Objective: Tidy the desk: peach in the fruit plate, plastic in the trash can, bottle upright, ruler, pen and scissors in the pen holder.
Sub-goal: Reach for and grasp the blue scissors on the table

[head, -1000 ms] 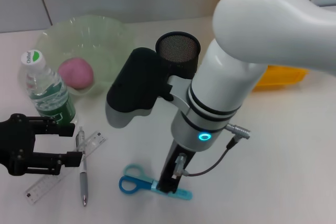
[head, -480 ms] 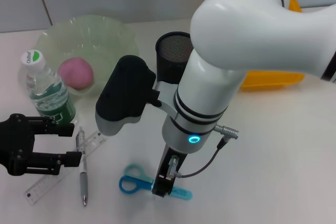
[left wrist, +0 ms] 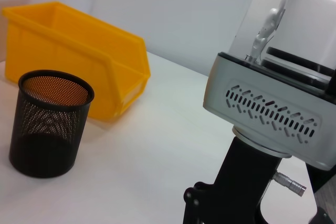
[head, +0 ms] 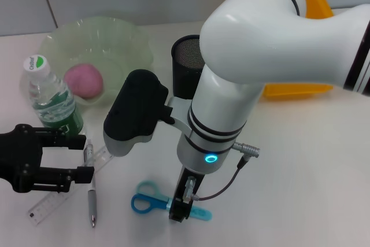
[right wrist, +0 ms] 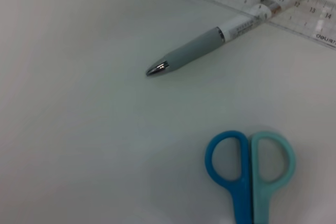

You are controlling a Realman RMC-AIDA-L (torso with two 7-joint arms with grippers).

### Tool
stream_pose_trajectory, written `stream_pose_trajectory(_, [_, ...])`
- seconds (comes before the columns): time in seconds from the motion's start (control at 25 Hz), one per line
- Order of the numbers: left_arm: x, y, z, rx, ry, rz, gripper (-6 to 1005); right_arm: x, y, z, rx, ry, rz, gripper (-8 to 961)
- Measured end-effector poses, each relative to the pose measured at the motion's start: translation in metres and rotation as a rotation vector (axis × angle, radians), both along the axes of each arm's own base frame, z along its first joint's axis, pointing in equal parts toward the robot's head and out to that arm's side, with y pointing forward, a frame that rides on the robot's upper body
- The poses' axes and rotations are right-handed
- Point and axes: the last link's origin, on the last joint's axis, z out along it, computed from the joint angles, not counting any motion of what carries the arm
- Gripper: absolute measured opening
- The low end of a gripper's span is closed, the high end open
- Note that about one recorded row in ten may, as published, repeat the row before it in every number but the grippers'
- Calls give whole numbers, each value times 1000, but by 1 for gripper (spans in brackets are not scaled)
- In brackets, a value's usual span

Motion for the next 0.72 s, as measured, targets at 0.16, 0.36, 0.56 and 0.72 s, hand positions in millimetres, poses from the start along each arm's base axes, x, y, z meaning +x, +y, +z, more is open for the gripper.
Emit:
stream_pose_trajectory(0.16, [1,0,0,-1,0,-3,754,1,0,0,0,-5,0,346])
stream_pose_trajectory(0.36, [2,2,-1,-2,-1,-9,754,3,0,-1,1,-14,-3,346])
stream_pose_trajectory(0.56, [4,3,-3,-9,-8,-10,754,4,1,0,4,-20,-7,345])
stream_pose_trajectory(0.72, [4,3,-4,-7,-7,-9,754,4,1,0,5,-21,-9,339])
